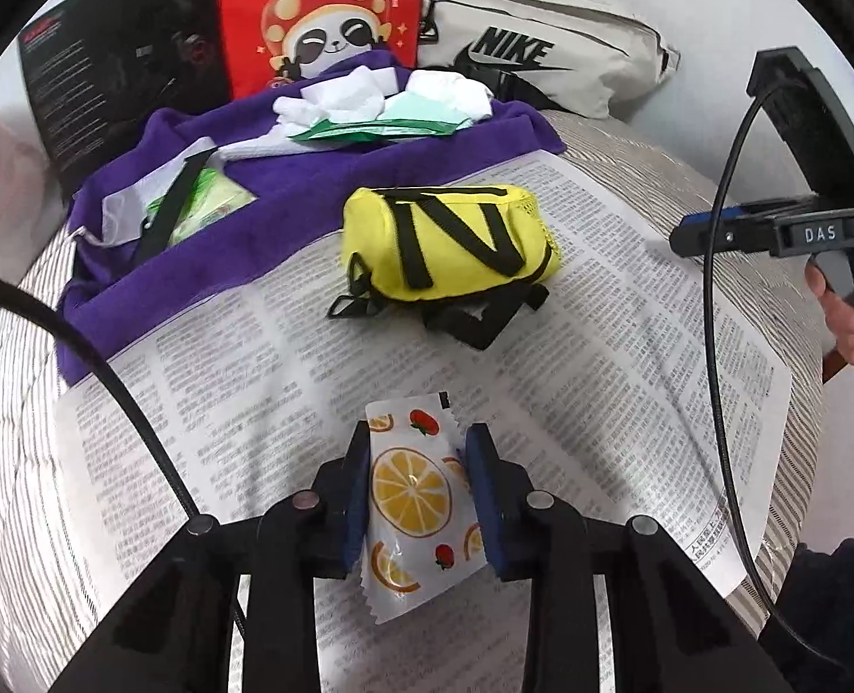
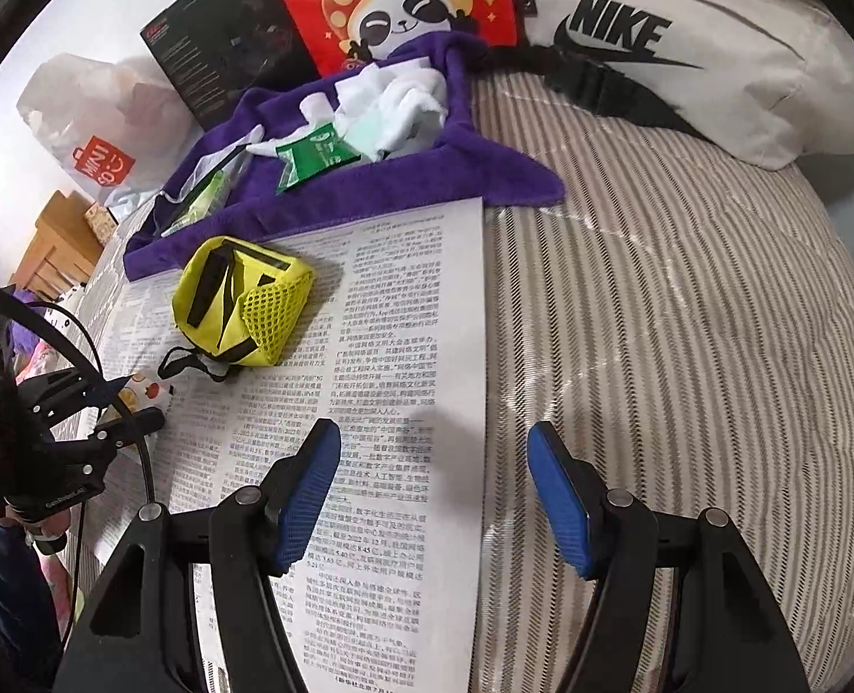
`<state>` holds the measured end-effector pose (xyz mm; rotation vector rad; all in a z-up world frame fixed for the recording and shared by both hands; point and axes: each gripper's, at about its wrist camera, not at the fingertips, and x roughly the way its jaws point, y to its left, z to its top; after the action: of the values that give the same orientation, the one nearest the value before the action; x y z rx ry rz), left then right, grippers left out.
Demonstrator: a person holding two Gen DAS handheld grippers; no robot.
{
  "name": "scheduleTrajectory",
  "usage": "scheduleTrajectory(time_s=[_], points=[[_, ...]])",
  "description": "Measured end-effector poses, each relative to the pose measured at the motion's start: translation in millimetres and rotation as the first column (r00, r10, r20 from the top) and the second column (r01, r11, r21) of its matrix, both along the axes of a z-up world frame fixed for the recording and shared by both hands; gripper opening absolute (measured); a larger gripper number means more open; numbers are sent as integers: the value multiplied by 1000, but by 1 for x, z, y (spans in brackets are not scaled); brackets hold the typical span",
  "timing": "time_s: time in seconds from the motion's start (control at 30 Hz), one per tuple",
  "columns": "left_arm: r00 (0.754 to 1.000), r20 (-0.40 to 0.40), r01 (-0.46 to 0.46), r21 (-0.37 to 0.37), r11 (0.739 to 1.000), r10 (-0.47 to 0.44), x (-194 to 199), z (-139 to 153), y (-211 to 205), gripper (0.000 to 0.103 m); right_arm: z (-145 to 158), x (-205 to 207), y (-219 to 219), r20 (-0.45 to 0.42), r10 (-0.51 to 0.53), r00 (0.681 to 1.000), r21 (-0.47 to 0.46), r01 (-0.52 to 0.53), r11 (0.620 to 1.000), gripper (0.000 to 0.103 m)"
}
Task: Organize soft objects
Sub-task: 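Grasp the orange-print sachet with the left tool while the right tool moves toward the yellow pouch, then grasp the yellow pouch with the right tool while the left tool lifts the sachet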
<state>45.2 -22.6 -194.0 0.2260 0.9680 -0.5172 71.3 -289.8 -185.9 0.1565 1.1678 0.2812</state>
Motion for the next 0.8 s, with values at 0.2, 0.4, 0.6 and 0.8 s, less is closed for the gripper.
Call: scheduleTrajectory(time_s=[0.2,0.4,0.6,0.8], points=[[999,-2,-52,-10,999,52,0,2,6,12,0,3,5,-3,4,1000,14,-4,1000,67],[995,-25,-101,-46,994,100,5,6,17,8,9,5,20,21,47,999,23,-47,999,67],[986,-18,-169,-37,985,168,7,11,34,8,12,15,47,29,102,994,37,-103,994,67],[970,-9,-244,-18,970,244,9,4,51,10,12,35,74,34,113,993,63,-115,991,67]])
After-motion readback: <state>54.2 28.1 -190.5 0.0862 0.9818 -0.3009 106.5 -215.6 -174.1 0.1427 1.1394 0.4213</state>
